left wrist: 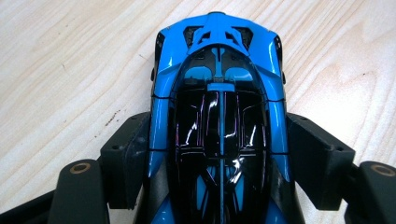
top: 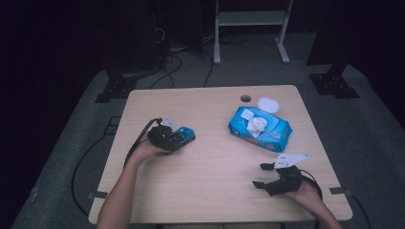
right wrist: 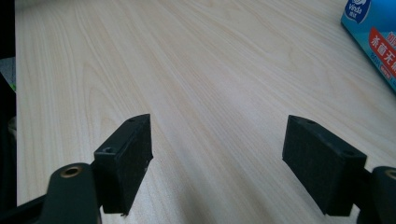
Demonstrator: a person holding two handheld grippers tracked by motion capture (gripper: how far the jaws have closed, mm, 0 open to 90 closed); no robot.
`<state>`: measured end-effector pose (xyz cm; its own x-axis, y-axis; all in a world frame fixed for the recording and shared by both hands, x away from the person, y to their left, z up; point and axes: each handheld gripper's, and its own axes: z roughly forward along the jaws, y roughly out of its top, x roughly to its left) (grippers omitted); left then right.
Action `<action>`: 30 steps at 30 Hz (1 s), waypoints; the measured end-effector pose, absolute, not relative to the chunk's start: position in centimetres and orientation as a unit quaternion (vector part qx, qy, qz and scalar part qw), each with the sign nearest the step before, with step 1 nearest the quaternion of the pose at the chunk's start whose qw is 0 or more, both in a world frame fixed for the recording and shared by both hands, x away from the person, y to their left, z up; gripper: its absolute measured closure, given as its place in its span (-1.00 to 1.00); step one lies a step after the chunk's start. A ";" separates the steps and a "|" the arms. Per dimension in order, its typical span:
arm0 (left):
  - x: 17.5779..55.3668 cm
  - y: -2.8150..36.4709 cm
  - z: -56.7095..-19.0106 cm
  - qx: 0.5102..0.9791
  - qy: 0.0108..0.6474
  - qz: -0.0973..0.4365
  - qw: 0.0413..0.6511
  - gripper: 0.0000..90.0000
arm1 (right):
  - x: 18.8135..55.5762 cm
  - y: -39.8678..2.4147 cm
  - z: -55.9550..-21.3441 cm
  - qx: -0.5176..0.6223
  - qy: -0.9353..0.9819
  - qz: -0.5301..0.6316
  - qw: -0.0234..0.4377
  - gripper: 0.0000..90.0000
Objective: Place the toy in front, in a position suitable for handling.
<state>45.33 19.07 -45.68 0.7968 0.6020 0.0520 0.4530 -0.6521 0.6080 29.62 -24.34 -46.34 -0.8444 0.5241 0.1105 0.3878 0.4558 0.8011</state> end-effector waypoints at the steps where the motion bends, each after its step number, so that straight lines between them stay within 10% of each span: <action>1: 45.3 19.1 -45.7 0.900 0.293 0.125 0.298 -0.39 | 29.6 -24.3 -46.3 0.268 0.850 0.447 0.076 -0.48; 30: 44.9 20.4 -45.1 0.882 0.310 0.139 0.327 -0.38 | 29.6 -24.3 -46.3 0.268 0.850 0.447 0.078 -0.48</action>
<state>44.88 20.42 -45.11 0.7683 0.6386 0.0429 0.4563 -0.5935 0.6630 29.59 -24.34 -46.31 -0.8439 0.5257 0.1074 0.3867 0.4571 0.8010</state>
